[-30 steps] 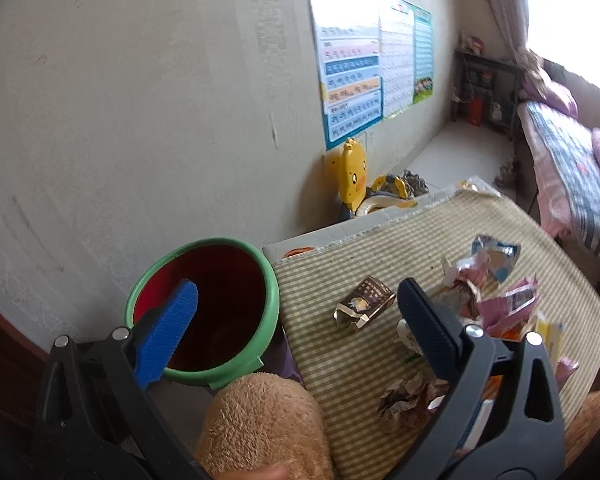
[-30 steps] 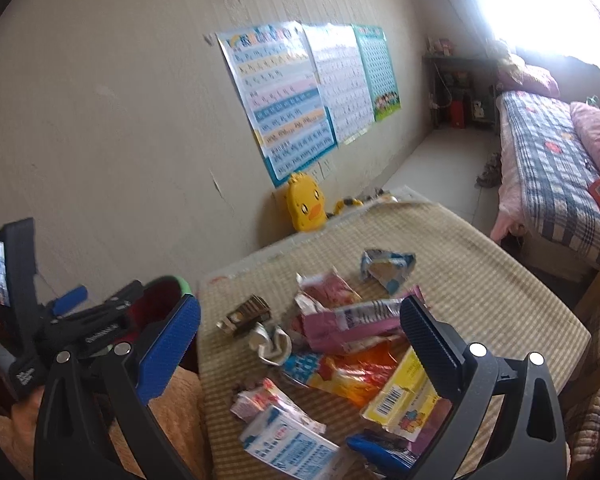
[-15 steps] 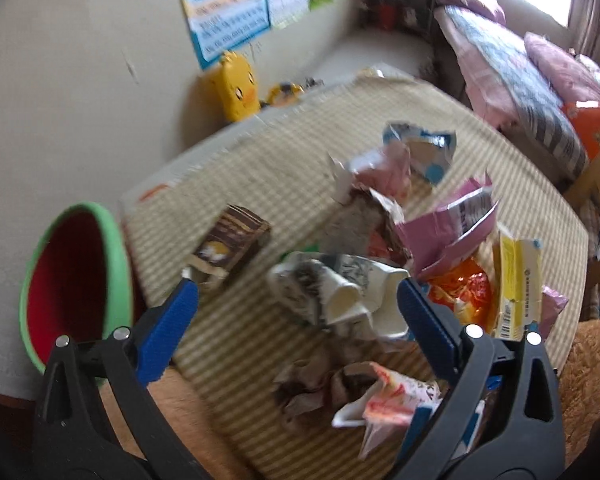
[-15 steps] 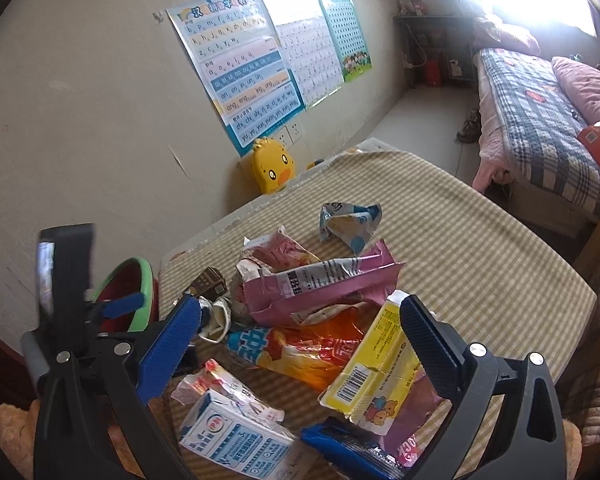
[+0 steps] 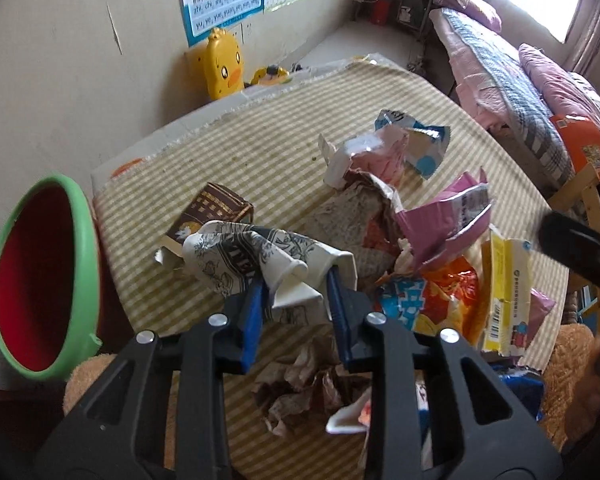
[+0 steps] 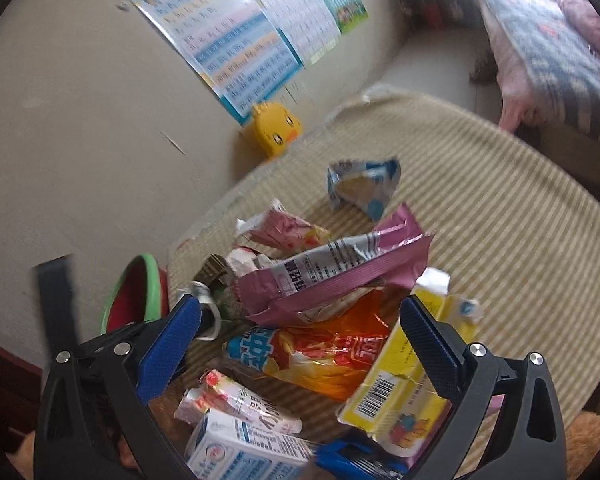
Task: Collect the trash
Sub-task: 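Grasp the crumpled printed paper with the left tool while the right tool grasps the pink snack bag, then drop the paper into the red bucket with the left tool while the right tool drops the pink bag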
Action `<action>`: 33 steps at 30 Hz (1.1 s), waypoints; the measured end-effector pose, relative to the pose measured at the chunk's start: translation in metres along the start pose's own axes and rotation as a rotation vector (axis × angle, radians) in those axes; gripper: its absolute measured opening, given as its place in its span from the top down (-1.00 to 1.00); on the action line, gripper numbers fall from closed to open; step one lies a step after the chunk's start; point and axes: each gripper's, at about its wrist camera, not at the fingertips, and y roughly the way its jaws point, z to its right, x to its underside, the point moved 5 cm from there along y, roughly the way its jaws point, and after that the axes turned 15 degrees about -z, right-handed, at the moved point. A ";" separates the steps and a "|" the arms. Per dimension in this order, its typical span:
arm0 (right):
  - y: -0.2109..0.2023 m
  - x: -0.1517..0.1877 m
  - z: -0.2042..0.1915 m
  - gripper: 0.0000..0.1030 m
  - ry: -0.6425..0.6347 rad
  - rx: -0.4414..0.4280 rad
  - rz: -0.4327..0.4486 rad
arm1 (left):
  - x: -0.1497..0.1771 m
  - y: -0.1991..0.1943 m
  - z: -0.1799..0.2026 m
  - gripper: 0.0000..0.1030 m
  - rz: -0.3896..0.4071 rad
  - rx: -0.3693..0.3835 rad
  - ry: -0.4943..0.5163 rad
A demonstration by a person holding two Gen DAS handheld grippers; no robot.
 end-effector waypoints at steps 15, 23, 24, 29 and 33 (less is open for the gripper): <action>0.042 -0.035 0.024 0.00 0.292 -0.090 -0.096 | 0.011 -0.055 -0.040 0.43 0.156 -0.049 -0.039; -0.015 -0.022 -0.039 0.67 0.053 0.022 0.079 | 0.019 -0.074 -0.086 0.43 0.213 -0.030 -0.127; -0.017 -0.021 -0.044 0.68 0.033 0.033 0.088 | 0.021 -0.075 -0.091 0.43 0.215 -0.030 -0.136; -0.016 -0.019 -0.087 0.69 -0.045 -0.033 0.078 | 0.031 -0.086 -0.125 0.43 0.239 -0.018 -0.194; -0.007 -0.017 -0.139 0.69 -0.160 -0.080 0.059 | 0.039 -0.089 -0.158 0.43 0.242 -0.043 -0.268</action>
